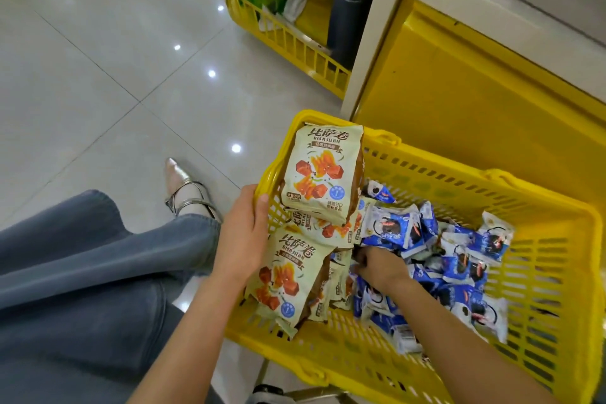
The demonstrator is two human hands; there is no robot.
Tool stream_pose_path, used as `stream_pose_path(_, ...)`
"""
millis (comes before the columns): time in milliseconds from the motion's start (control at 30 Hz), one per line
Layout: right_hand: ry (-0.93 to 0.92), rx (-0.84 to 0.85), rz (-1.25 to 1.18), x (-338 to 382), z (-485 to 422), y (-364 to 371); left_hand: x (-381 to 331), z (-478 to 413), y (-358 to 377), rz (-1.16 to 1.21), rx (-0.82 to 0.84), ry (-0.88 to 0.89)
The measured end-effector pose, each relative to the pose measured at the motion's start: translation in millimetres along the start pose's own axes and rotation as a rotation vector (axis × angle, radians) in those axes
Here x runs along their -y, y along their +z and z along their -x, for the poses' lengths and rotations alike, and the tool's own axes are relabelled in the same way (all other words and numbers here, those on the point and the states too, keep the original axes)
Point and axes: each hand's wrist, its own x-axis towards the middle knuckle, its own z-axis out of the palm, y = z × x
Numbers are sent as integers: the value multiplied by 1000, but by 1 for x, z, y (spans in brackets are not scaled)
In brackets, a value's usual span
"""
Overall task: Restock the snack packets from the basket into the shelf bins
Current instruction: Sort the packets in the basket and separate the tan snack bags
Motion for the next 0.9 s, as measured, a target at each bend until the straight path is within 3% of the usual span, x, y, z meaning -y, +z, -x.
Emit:
stream_pose_path(300,-51,-225,138,3,28,-9,-2,0,-1,-37,11,37)
stream_pose_path(633,-62,-237,215,8,85,-48,-2,1,-1,-111,-1,27)
stream_pose_path(767,-64,-324,205,8,117,-60,-1,1,0,-101,-8,26)
stream_pose_path(900,-83,-494,119,2,156,-82,-10,11,-5,-45,-145,18)
